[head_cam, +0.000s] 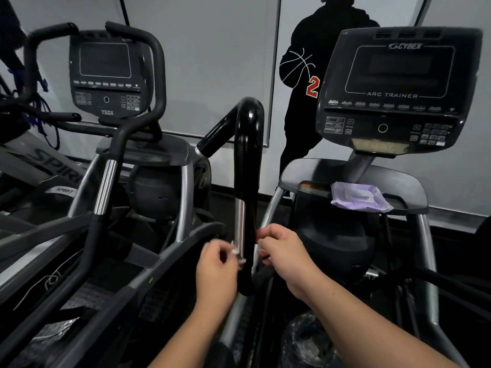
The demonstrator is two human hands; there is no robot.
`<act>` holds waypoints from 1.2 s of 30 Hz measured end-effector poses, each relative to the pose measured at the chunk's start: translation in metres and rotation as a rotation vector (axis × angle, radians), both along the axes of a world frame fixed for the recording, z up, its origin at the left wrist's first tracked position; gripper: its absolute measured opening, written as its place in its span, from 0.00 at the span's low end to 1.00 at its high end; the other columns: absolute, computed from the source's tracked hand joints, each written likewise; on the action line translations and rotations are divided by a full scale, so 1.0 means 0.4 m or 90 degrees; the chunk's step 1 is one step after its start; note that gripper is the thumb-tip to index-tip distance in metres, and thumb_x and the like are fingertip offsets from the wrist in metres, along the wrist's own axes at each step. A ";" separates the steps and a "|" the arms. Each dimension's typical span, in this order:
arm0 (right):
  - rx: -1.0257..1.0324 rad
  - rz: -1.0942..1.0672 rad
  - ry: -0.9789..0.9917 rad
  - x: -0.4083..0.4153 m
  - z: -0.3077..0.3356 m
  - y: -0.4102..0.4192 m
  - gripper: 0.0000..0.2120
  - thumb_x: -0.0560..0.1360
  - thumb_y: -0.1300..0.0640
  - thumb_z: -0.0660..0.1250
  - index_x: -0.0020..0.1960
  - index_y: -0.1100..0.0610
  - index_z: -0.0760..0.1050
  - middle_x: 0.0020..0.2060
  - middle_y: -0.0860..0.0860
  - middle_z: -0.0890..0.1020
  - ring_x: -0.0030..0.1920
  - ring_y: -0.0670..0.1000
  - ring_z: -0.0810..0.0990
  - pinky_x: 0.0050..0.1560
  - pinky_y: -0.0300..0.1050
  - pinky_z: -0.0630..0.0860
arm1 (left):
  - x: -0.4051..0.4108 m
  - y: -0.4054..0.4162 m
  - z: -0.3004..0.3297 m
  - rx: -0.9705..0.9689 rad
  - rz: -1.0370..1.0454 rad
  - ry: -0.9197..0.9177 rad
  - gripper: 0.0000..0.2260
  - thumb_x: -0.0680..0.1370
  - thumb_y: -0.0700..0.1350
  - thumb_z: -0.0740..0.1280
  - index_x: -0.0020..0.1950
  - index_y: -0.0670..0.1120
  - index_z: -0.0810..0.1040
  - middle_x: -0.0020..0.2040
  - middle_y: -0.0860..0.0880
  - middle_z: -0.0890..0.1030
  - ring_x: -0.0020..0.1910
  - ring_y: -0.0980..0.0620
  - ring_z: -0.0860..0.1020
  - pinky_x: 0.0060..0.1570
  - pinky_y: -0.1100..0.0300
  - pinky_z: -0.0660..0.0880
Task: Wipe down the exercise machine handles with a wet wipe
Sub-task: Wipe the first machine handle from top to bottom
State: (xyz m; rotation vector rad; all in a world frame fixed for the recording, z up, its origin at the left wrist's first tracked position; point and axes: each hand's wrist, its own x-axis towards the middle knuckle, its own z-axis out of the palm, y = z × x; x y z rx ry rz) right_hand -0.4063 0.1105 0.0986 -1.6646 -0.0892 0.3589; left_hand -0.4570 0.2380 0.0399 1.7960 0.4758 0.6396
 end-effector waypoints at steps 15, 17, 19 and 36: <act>0.002 0.014 -0.002 -0.032 -0.023 -0.027 0.17 0.76 0.68 0.60 0.49 0.52 0.84 0.41 0.48 0.86 0.39 0.43 0.78 0.39 0.37 0.74 | -0.043 0.000 -0.068 -0.131 0.029 0.122 0.08 0.77 0.39 0.71 0.38 0.48 0.78 0.33 0.47 0.79 0.32 0.53 0.74 0.34 0.58 0.69; -0.013 -0.004 0.000 -0.056 -0.063 -0.023 0.15 0.76 0.68 0.61 0.48 0.51 0.82 0.37 0.45 0.83 0.38 0.44 0.78 0.38 0.37 0.73 | -0.054 0.000 -0.045 -0.144 0.039 0.114 0.07 0.75 0.36 0.70 0.39 0.44 0.79 0.34 0.48 0.79 0.32 0.55 0.73 0.34 0.60 0.69; -0.045 0.010 0.010 -0.091 -0.111 -0.014 0.12 0.76 0.66 0.64 0.48 0.50 0.79 0.36 0.48 0.81 0.37 0.47 0.77 0.38 0.41 0.73 | -0.070 -0.006 -0.029 -0.149 0.039 0.095 0.07 0.74 0.33 0.69 0.40 0.43 0.79 0.36 0.47 0.81 0.34 0.54 0.74 0.35 0.60 0.70; 0.007 -0.104 0.028 -0.089 -0.201 0.034 0.08 0.76 0.63 0.66 0.51 0.52 0.73 0.44 0.55 0.84 0.37 0.50 0.85 0.48 0.55 0.83 | -0.071 -0.022 -0.037 -0.206 -0.007 0.115 0.13 0.76 0.30 0.65 0.50 0.48 0.80 0.46 0.48 0.83 0.44 0.52 0.80 0.47 0.60 0.76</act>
